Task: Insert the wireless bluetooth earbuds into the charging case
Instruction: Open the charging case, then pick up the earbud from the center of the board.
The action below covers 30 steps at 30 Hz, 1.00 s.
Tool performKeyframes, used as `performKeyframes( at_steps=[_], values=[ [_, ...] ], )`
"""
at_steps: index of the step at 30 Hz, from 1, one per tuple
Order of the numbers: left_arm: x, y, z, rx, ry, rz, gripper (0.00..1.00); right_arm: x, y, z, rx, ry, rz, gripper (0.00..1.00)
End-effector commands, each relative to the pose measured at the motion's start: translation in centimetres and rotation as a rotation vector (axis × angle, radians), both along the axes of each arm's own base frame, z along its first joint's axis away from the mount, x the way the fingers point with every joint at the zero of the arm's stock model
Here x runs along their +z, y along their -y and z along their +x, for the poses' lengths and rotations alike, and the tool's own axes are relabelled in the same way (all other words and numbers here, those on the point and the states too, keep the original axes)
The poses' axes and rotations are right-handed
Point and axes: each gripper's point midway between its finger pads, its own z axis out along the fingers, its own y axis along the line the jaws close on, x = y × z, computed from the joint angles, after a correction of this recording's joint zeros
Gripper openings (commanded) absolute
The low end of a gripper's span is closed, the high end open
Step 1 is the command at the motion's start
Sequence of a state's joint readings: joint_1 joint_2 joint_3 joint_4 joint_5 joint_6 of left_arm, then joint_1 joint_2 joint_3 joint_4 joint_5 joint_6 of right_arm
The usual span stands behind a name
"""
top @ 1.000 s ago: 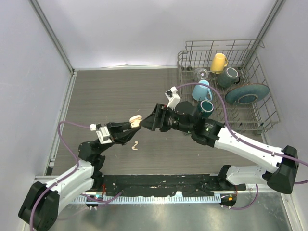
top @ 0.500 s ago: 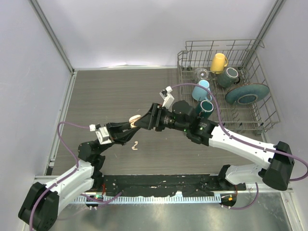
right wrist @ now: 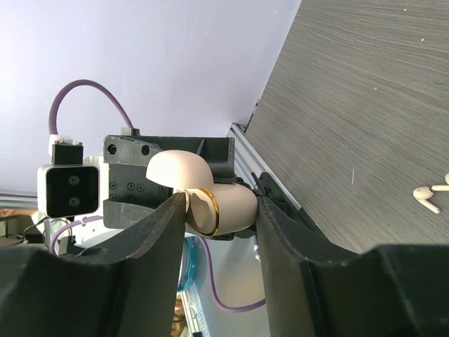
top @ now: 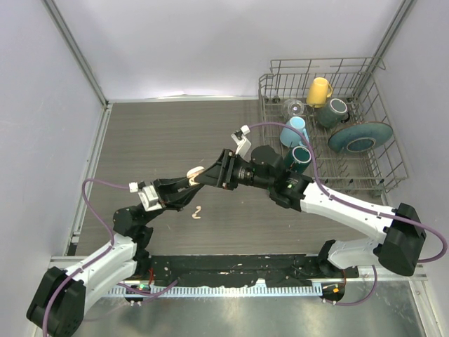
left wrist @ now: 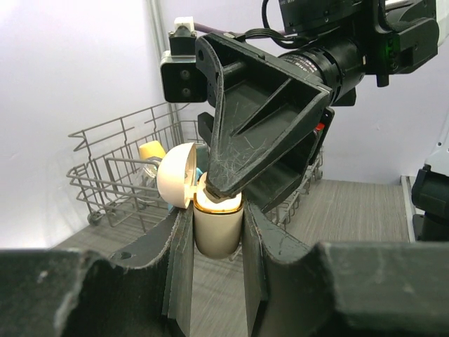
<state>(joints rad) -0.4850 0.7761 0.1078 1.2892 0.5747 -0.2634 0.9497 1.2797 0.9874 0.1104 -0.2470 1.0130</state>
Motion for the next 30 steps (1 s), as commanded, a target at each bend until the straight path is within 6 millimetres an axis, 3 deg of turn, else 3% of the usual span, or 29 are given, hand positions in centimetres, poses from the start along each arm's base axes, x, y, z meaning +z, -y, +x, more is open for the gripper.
performKeyframes(
  at_steps=[1,9,22,24,25,26,30],
  values=[
    [4.0,-1.1,-1.8,0.015,0.181,-0.096,0.00,1.5,-1.0,-1.5,0.096,0.013,0.085,0.38],
    [3.8,-1.1,-1.6,0.017,0.163,-0.093,0.00,1.6,-0.7,-1.2,0.083,0.070,0.079,0.20],
    [3.3,-0.9,-1.3,0.012,0.140,-0.084,0.00,1.3,-0.1,-0.4,0.041,0.167,0.027,0.18],
    [3.3,-0.9,-1.3,0.015,0.142,-0.084,0.00,1.5,-0.1,-0.4,0.041,0.169,0.028,0.23],
    [3.4,-1.0,-1.3,0.017,0.142,-0.087,0.00,1.5,0.0,-0.3,0.036,0.170,0.025,0.29],
    [3.3,-1.0,-1.2,0.024,0.138,-0.089,0.00,1.4,0.1,-0.2,0.028,0.168,0.021,0.42],
    [3.2,-1.5,-0.9,0.062,0.140,-0.101,0.00,1.6,0.6,0.2,-0.003,0.172,-0.007,0.58]
  ],
)
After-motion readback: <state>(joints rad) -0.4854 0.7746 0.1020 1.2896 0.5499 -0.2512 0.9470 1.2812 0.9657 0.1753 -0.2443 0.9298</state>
